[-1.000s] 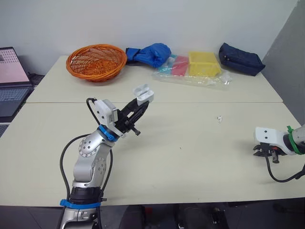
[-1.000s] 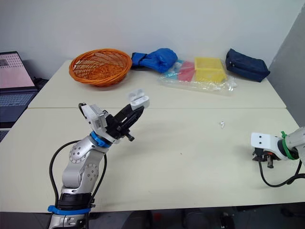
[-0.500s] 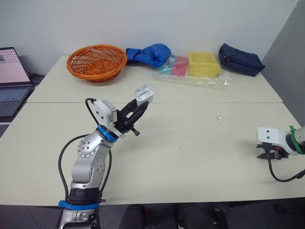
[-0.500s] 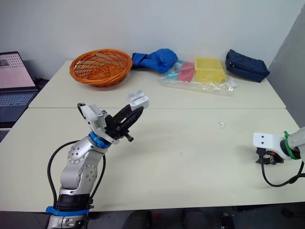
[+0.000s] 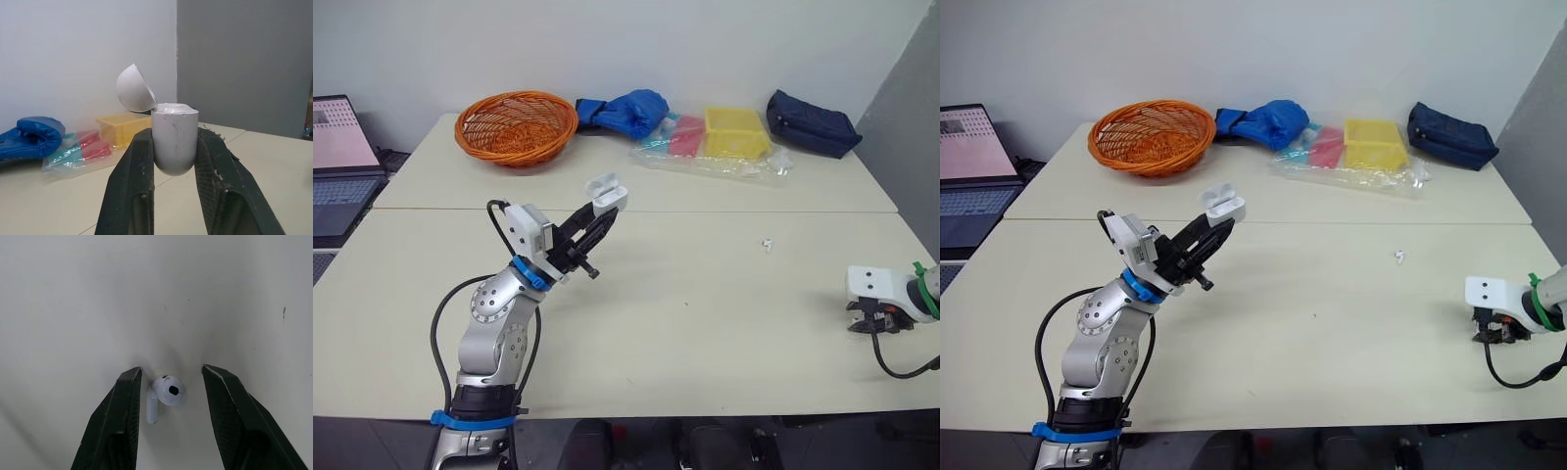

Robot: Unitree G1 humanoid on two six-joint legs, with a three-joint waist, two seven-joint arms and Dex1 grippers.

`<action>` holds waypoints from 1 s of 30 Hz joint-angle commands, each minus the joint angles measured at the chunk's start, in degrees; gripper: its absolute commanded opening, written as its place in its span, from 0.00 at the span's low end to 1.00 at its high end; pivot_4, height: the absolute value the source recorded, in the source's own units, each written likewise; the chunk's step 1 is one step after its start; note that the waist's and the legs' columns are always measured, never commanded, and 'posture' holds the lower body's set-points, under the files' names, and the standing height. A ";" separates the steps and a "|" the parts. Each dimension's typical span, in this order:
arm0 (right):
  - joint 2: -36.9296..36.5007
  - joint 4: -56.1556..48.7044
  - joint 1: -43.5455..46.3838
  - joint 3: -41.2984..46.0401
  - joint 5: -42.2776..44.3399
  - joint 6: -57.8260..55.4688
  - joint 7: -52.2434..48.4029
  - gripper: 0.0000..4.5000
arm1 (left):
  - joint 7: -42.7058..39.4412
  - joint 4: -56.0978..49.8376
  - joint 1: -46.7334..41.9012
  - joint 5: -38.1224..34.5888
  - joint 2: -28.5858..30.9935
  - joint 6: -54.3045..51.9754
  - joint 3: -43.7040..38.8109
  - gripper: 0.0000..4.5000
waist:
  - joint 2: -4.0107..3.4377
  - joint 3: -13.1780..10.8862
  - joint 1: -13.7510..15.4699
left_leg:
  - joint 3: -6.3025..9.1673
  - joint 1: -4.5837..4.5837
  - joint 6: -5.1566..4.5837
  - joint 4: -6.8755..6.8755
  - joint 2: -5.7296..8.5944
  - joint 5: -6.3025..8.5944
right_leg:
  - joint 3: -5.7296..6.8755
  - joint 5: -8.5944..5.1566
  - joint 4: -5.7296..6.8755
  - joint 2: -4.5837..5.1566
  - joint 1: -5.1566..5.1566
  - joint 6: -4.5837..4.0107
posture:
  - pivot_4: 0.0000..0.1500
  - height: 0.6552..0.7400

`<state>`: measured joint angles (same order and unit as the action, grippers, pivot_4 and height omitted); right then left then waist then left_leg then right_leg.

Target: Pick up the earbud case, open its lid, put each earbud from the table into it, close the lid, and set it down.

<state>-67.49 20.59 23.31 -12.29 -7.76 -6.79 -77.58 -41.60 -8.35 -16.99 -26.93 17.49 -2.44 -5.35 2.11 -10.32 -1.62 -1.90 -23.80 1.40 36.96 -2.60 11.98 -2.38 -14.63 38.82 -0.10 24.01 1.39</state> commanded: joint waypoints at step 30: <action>0.67 4.06 1.21 -0.01 -2.92 1.97 0.40 0.11 | 0.56 -1.05 -1.29 -0.54 0.72 0.82 -0.52 0.17 | 0.01 0.00 -0.04 | -0.07 0.55 0.00 0.04 0.02 0.00 | -0.07 -0.06 -0.03 0.04 -0.56 -0.11 | 1.00 1.00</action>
<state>-66.73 23.89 24.28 -12.47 -9.83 -4.63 -77.41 -40.79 -8.35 -17.00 -26.92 17.87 -2.37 -5.35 2.12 -10.31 -1.66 -1.98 -23.18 1.40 37.00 -2.58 11.98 -2.46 -14.72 38.79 -0.07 23.40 1.24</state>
